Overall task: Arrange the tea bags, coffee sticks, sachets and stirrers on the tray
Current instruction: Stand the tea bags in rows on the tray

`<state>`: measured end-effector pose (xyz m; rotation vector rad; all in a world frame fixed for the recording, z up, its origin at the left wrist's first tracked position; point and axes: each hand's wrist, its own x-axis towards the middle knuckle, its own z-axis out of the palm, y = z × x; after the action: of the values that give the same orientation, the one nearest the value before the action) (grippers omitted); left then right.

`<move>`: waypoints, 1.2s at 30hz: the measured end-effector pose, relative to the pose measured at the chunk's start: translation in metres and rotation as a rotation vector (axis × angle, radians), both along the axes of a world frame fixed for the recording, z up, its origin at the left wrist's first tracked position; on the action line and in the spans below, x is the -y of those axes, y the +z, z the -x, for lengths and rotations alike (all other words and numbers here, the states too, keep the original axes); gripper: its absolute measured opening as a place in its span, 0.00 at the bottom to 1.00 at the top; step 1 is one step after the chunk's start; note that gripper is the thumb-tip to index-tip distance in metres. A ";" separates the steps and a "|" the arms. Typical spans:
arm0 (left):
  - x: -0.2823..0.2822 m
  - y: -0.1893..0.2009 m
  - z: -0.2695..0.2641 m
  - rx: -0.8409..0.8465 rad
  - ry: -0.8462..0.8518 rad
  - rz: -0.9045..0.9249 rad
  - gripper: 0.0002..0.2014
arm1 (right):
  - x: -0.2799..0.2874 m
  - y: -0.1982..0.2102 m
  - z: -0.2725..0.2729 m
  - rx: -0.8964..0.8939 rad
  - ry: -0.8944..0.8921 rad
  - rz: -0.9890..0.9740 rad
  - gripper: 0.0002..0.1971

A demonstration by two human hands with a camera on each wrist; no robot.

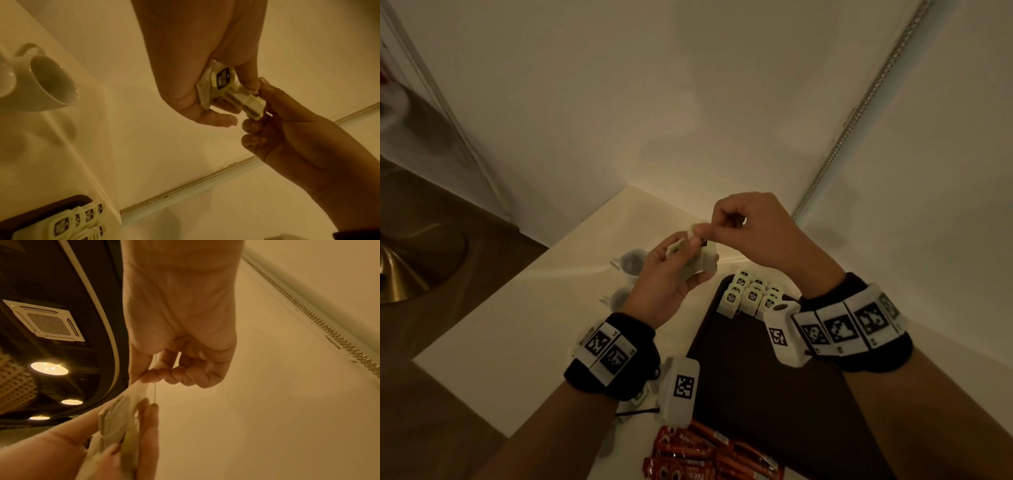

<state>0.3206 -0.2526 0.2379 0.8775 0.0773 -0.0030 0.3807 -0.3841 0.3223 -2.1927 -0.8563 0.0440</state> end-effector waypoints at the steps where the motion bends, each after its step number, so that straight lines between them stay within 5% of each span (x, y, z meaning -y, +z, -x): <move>1: 0.000 0.001 0.000 0.004 0.002 -0.004 0.06 | 0.000 0.000 0.000 -0.003 -0.001 -0.006 0.17; 7: 0.006 0.004 0.003 0.036 0.057 -0.046 0.06 | 0.001 0.004 0.002 0.034 -0.005 0.033 0.09; 10: 0.006 0.004 0.004 0.040 0.025 -0.068 0.12 | 0.001 0.005 0.002 0.057 -0.035 -0.002 0.11; 24: 0.013 -0.008 0.009 -0.062 0.011 0.032 0.14 | 0.010 -0.008 -0.001 0.080 -0.182 -0.078 0.12; 29: -0.007 -0.027 0.012 -0.302 0.075 0.176 0.19 | 0.048 -0.048 -0.009 -0.083 -0.250 -0.037 0.07; 36: -0.019 -0.044 0.015 -0.343 0.080 0.128 0.18 | 0.094 -0.150 -0.017 -0.460 -0.333 0.242 0.03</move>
<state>0.3052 -0.2341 0.1937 0.7386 0.4286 -0.0826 0.3977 -0.4777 0.1719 -2.3826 -0.2343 0.4899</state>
